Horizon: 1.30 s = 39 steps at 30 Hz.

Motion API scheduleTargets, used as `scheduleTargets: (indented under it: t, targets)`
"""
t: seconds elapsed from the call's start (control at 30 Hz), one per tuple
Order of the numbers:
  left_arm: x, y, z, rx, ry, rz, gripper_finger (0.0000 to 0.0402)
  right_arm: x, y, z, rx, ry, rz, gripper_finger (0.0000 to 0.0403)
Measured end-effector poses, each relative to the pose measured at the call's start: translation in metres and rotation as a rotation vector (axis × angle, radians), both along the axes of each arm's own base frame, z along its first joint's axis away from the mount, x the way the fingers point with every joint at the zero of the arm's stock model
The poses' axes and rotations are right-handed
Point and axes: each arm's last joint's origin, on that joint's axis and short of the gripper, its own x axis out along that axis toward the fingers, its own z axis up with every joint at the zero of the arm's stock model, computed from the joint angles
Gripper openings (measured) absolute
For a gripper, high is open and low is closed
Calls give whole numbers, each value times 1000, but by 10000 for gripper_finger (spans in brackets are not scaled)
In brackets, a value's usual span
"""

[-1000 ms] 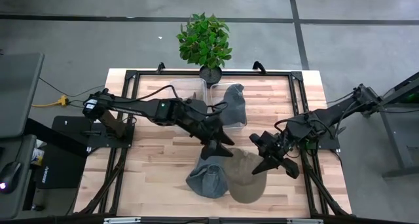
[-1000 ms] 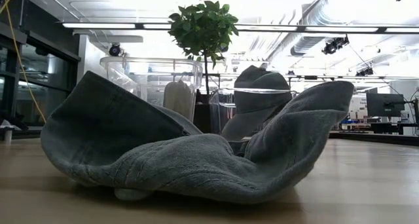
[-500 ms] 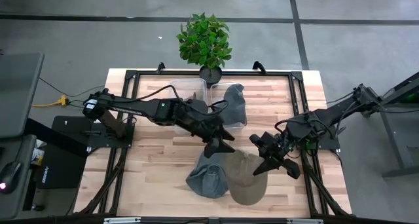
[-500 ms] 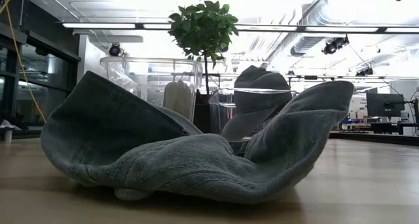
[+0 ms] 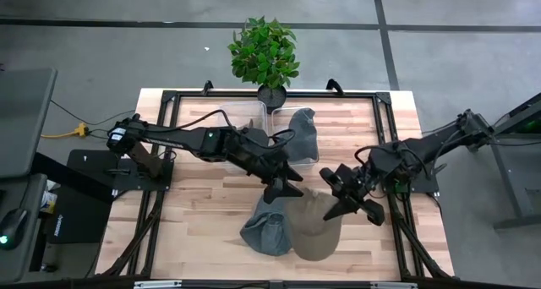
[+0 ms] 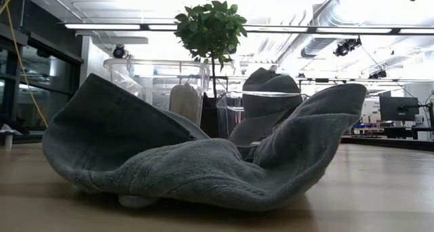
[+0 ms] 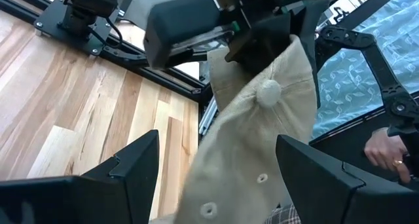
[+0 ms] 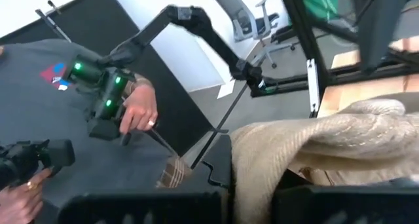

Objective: Pick & Place hat
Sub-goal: Put the brown cap into the left transparent bin

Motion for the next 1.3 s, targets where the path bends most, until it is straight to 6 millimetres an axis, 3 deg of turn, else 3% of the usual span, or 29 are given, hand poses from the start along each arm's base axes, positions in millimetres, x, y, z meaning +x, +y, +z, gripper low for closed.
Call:
scheduleTargets:
  t: [1.3]
  targets:
    - [-3, -3, -4, -49, 68, -92, 257, 13, -38, 5, -23, -86, -115, 0]
